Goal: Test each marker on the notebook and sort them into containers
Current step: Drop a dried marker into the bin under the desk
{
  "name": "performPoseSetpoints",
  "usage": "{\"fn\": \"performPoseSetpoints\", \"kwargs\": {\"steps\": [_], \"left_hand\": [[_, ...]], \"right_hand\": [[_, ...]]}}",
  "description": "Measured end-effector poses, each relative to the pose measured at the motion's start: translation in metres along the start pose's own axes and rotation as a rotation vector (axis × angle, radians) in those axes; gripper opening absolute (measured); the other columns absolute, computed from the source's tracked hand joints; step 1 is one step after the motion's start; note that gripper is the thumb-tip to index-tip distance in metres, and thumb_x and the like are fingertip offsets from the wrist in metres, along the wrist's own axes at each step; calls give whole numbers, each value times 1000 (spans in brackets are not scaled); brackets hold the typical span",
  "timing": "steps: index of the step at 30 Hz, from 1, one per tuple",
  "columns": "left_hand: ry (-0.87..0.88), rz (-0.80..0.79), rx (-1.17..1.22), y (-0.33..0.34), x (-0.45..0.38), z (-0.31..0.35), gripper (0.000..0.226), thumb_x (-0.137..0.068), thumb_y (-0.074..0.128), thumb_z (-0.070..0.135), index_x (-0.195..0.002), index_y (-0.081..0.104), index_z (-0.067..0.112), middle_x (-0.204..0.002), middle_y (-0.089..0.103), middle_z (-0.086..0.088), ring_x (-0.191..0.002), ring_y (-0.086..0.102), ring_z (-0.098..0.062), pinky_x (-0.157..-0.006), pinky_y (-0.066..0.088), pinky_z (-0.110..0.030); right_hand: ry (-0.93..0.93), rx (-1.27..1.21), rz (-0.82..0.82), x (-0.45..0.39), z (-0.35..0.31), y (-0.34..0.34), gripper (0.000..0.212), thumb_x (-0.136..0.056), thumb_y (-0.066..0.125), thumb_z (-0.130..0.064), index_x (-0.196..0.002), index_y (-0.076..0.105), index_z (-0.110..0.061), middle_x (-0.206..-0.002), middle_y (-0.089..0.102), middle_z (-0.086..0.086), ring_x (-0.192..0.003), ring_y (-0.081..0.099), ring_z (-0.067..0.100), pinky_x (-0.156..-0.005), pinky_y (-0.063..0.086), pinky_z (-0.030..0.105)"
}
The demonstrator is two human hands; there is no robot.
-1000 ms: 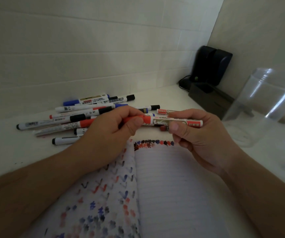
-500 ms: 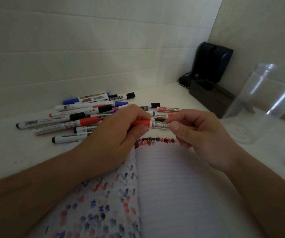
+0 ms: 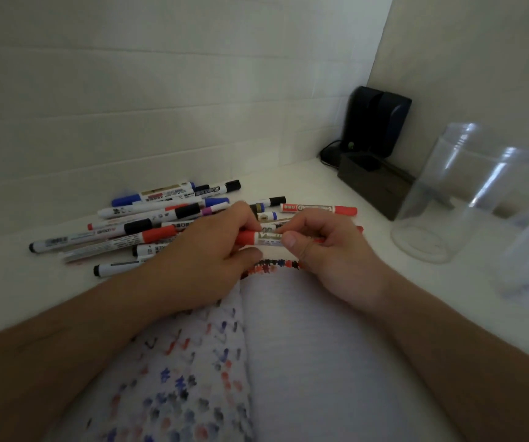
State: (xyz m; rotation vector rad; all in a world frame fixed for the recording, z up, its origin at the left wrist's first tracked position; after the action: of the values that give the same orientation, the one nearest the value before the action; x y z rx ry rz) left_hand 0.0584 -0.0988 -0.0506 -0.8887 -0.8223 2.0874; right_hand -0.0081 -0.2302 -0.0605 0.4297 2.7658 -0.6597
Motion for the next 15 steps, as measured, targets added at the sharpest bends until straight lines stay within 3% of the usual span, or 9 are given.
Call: {"fn": "performPoseSetpoints", "kwargs": {"steps": [3,6,8,11,15], "left_hand": [[-14,70,-86,-1,0,-6,14,-96,64,29,-93,52,35,-74,58,10,-66,54,-8,-58,45,-30],[105,118,-192,-1,10,9,6,-100,57,35,-103,53,32,-89,55,16,-79,52,-2,-67,41,-23],[171,91,-300,0,13,18,11,-102,52,36,-110,57,30,-98,58,14,-86,50,-1,-74,40,-23],[225,25,-437,-1,10,42,17,-99,56,43,-111,64,34,-99,64,16,-88,55,-5,-81,48,-30],[263,12,-346,11,19,116,25,-92,58,55,-104,69,37,-91,66,21,-84,58,0,-78,52,-34]], "right_hand": [[-47,233,18,-2,-4,2,11,-97,71,-18,-96,74,-29,-78,68,-16,-68,59,1,-67,46,15],[-102,442,66,7,-14,-6,11,-96,72,-27,-105,78,-27,-95,75,-10,-85,65,5,-82,53,28],[-111,575,48,18,-22,-9,18,-94,69,-38,-107,78,-29,-99,76,-9,-90,67,6,-84,54,33],[-24,627,61,45,-35,-32,17,-93,72,-43,-107,79,-35,-96,74,-17,-84,64,0,-76,51,23],[37,630,189,124,-58,-87,17,-91,76,-32,-108,78,-33,-87,65,-20,-80,61,-2,-75,48,21]]}}
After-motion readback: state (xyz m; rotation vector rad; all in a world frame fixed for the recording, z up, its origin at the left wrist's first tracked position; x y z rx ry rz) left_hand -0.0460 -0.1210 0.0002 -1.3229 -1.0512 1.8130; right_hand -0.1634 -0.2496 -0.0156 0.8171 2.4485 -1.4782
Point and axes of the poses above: each hand's wrist, its own x-axis away from the middle knuckle, its own y-axis out of the palm, z = x × y, the point moved 10 cm from there along -x, towards the middle knuckle
